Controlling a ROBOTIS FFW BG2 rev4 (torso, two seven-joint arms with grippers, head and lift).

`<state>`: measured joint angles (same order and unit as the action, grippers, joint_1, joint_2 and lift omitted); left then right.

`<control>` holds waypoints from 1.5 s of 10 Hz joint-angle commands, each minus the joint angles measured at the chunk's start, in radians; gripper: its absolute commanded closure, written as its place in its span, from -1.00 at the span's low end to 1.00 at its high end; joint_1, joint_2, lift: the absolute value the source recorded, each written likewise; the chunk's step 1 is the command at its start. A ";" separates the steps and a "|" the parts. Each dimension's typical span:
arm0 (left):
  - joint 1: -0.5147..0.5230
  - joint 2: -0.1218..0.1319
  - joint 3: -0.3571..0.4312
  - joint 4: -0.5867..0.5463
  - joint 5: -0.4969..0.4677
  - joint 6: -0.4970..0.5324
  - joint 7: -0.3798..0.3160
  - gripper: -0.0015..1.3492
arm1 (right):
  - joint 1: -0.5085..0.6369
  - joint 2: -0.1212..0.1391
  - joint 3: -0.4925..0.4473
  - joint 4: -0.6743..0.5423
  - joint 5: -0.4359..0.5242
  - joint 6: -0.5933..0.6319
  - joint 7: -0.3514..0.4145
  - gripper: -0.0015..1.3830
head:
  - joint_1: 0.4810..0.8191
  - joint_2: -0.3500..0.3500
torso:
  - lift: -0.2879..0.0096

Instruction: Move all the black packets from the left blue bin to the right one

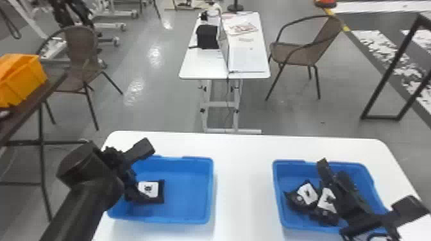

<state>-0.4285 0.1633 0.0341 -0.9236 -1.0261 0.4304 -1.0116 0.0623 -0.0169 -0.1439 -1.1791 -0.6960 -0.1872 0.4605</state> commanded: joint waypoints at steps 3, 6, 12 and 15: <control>-0.024 -0.018 -0.023 0.095 -0.069 -0.042 0.044 -0.63 | -0.001 0.000 0.001 0.007 -0.011 0.002 0.009 -0.65 | 0.27 0.18 | 0.94; -0.026 -0.021 -0.025 0.117 -0.088 -0.056 0.045 0.65 | 0.002 0.000 0.000 0.010 -0.027 0.002 0.017 -0.65 | 0.27 0.18 | 0.94; 0.209 -0.097 0.130 -0.351 0.055 -0.177 0.047 0.79 | 0.004 0.000 0.015 0.007 -0.023 0.009 0.030 -0.65 | 0.27 0.12 | 0.94; 0.315 -0.113 0.121 -0.423 0.597 -0.311 0.153 0.79 | -0.012 0.000 0.032 -0.010 0.024 0.009 0.066 -0.65 | 0.27 -0.05 | 0.94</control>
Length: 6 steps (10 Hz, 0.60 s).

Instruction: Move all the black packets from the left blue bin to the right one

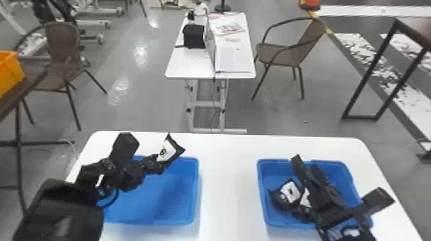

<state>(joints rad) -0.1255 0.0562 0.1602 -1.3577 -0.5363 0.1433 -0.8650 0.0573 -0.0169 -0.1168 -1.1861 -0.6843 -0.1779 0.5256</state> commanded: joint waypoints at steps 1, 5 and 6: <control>0.001 -0.012 -0.034 0.086 0.229 -0.047 0.029 0.79 | -0.021 0.000 0.017 -0.003 0.020 0.000 0.027 -0.65 | 0.27 -0.08 | 0.94; -0.189 0.010 -0.292 0.385 0.544 -0.119 0.011 0.78 | -0.097 -0.002 0.085 0.006 0.075 0.032 0.096 -0.63 | 0.27 -0.30 | 0.94; -0.215 -0.001 -0.314 0.404 0.539 -0.117 -0.014 0.78 | -0.114 -0.002 0.103 0.003 0.097 0.046 0.105 -0.63 | 0.27 -0.31 | 0.94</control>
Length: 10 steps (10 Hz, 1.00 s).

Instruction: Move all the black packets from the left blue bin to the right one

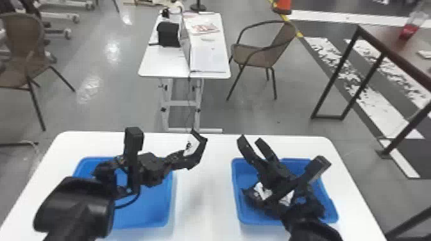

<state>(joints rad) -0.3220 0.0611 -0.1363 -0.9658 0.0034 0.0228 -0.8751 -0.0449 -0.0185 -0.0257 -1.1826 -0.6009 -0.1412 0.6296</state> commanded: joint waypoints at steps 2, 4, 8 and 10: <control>-0.040 -0.035 -0.023 0.042 -0.005 0.020 -0.019 0.78 | -0.032 0.000 0.055 -0.011 0.018 0.015 0.009 -0.63 | 0.27 -0.33 | 0.94; -0.063 -0.057 -0.040 0.058 -0.030 0.035 -0.045 0.78 | -0.052 0.000 0.102 -0.022 0.023 0.045 0.009 -0.64 | 0.27 -0.32 | 0.94; -0.095 -0.064 -0.101 0.073 0.024 0.034 -0.068 0.78 | -0.096 0.003 0.162 0.031 0.061 0.083 0.009 -0.61 | 0.27 -0.27 | 0.94; -0.097 -0.064 -0.111 0.073 0.038 0.037 -0.070 0.78 | -0.105 0.005 0.161 0.029 0.113 0.095 -0.019 0.71 | 0.27 -0.26 | 0.94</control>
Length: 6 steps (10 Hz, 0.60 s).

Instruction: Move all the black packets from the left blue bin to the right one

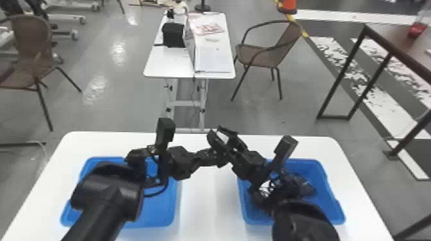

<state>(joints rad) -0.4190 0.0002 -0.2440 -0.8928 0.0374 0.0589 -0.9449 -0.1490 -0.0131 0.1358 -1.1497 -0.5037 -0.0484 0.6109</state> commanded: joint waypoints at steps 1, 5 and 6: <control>0.000 -0.003 -0.004 0.000 0.010 -0.002 0.000 0.78 | 0.019 0.001 -0.001 -0.028 0.020 -0.011 -0.057 0.84 | 0.27 -0.26 | 0.94; 0.002 -0.003 -0.004 0.000 0.055 -0.018 0.009 0.50 | 0.029 0.009 0.001 0.004 -0.033 -0.056 -0.059 0.84 | 0.27 -0.30 | 0.94; 0.005 -0.003 0.003 -0.002 0.055 -0.021 0.011 -0.12 | 0.028 0.010 -0.002 0.021 -0.069 -0.076 -0.060 0.84 | 0.27 -0.30 | 0.94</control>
<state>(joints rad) -0.4158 0.0000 -0.2450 -0.8926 0.0897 0.0402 -0.9344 -0.1206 -0.0033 0.1355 -1.1385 -0.5512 -0.1136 0.5516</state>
